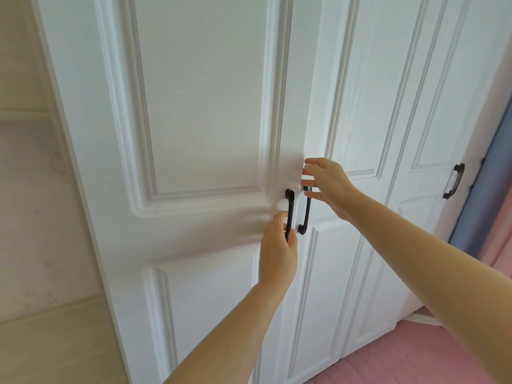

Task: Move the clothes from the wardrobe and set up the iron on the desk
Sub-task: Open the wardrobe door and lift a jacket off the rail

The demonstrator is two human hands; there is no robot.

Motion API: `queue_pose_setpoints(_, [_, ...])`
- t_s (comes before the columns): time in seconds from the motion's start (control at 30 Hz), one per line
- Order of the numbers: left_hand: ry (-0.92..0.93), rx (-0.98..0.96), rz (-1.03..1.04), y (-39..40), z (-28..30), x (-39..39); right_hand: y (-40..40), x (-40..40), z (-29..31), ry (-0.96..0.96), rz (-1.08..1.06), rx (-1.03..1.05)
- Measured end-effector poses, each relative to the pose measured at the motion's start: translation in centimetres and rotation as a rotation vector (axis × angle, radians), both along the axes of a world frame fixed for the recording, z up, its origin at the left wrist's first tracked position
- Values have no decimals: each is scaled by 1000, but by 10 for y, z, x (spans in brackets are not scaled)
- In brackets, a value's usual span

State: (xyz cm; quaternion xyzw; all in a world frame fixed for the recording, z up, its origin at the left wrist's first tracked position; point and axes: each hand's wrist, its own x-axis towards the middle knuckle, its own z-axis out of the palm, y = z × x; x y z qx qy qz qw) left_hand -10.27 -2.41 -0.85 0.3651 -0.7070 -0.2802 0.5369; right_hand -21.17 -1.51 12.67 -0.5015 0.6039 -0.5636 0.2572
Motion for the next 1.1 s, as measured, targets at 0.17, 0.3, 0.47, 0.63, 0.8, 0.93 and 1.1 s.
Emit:
queue_pose_setpoints(0.17, [34,-11,3,15,-4,0,8,6,7,-33,36,-68])
queue_pose_setpoints(0.3, [54,-26,-1,29,-8,3,23,11,8,-35,12,-128])
queue_pose_setpoints(0.47, [54,-25,-3,56,-7,13,52,14,3,-27,-8,-130])
queue_pose_setpoints(0.63, [61,-47,39,93,-11,27,93,23,-2,7,-18,-154])
queue_pose_setpoints(0.8, [73,-117,1,127,-17,51,137,46,-8,9,-55,-211])
queue_pose_setpoints(0.93, [71,-122,-31,155,-16,76,170,73,-11,43,-122,-254])
queue_pose_setpoints(1.1, [72,-131,-66,190,-18,112,211,105,-13,118,-172,-264])
